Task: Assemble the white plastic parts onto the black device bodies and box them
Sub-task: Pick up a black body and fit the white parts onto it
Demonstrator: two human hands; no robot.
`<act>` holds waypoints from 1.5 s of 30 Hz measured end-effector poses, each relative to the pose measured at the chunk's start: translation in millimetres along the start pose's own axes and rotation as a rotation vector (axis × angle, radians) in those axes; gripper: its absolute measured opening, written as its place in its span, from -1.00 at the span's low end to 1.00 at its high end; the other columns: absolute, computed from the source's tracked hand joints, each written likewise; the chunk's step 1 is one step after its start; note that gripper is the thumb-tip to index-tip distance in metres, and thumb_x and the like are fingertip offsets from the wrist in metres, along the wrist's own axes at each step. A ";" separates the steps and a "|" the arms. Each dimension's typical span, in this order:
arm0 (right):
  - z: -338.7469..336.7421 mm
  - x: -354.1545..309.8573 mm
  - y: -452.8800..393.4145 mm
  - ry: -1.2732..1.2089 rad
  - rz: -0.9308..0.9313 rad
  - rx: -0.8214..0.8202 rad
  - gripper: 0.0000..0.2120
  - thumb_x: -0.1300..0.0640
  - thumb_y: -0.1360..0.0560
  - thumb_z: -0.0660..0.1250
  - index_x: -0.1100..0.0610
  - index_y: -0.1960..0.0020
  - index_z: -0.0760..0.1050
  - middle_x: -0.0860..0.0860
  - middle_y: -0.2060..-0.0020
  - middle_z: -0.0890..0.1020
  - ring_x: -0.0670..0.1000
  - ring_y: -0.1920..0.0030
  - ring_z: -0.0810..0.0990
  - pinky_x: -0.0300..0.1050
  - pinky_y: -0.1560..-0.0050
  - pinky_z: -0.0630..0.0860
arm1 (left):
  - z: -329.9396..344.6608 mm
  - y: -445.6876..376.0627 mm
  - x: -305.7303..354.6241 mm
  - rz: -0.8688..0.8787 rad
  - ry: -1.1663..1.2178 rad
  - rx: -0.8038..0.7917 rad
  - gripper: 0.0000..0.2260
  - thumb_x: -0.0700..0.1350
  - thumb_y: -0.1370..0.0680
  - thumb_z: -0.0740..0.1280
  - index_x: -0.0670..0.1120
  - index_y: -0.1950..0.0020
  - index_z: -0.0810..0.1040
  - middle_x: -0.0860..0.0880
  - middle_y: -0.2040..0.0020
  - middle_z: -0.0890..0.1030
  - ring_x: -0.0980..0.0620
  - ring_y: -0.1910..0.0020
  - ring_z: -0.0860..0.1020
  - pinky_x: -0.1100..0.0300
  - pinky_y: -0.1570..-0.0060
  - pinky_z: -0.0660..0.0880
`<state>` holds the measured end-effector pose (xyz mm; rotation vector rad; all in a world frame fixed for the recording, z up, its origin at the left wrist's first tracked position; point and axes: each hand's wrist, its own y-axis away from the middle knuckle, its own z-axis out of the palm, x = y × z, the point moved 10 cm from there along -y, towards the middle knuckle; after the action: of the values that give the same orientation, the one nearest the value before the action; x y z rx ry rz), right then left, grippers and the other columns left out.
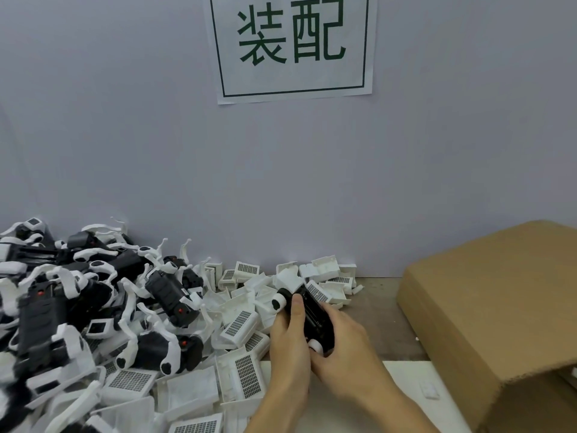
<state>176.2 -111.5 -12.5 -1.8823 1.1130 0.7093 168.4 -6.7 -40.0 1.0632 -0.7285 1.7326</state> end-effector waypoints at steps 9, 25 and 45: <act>-17.9 -2.1 -0.3 0.060 0.018 0.108 -0.77 -0.09 -0.25 0.41 -0.12 0.10 0.56 -0.23 0.23 0.67 -0.21 0.20 0.63 -0.31 0.28 0.51 | 11.5 4.7 15.9 0.129 -0.161 -0.093 -0.82 -0.06 -0.63 0.33 -0.09 -0.13 0.66 0.00 0.00 0.74 0.09 -0.04 0.69 0.22 -0.04 0.55; -17.0 9.1 -0.9 -0.025 0.062 0.111 -0.52 0.09 -0.49 0.32 -0.10 -0.40 0.42 -0.23 -0.27 0.57 -0.18 -0.34 0.49 -0.25 -0.31 0.42 | 7.1 2.7 26.0 0.329 -0.369 -0.053 -0.79 -0.27 -0.56 0.41 0.03 -0.06 0.60 0.18 0.07 0.72 0.21 0.06 0.67 0.28 0.05 0.58; -53.5 34.3 -1.7 -0.429 0.192 0.496 -0.60 -0.02 -0.35 0.59 -0.05 -0.15 0.59 -0.11 0.09 0.68 -0.26 0.16 0.65 -0.41 0.24 0.55 | 37.1 20.1 18.8 0.505 -0.947 -0.311 -0.69 -0.19 -0.48 0.29 0.14 -0.14 0.45 0.22 -0.01 0.63 0.16 -0.05 0.57 0.04 -0.07 0.52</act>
<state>196.4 -171.7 -11.6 -1.1516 1.0726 0.8082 158.8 -37.5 -6.9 1.5573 -1.9207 1.3540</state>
